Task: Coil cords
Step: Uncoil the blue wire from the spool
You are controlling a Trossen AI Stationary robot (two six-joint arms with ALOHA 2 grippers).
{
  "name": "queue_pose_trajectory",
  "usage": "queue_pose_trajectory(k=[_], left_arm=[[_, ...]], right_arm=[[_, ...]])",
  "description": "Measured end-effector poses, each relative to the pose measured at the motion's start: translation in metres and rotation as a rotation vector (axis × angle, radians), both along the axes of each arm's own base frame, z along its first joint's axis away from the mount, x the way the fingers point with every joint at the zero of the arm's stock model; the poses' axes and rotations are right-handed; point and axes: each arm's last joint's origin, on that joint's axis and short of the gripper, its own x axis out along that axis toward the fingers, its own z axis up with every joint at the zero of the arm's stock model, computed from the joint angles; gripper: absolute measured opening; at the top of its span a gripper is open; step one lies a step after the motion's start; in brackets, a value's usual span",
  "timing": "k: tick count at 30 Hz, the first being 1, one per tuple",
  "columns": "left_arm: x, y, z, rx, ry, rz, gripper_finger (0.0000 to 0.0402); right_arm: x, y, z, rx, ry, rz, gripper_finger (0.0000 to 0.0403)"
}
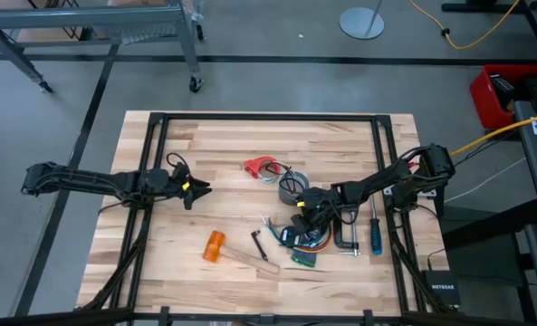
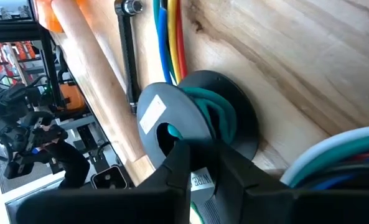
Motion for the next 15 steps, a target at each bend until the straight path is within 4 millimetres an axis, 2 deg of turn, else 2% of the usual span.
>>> queue_pose_trajectory(k=[5,15], left_arm=[[0.0,0.0,0.0,0.001,0.0,0.0,0.0155],[0.0,0.0,0.001,-0.002,-0.01,0.001,0.0155]], right_arm=[[0.003,0.001,0.003,0.022,-0.06,0.02,0.0043],[0.019,0.001,0.033,0.035,-0.43,0.029,0.0043]])
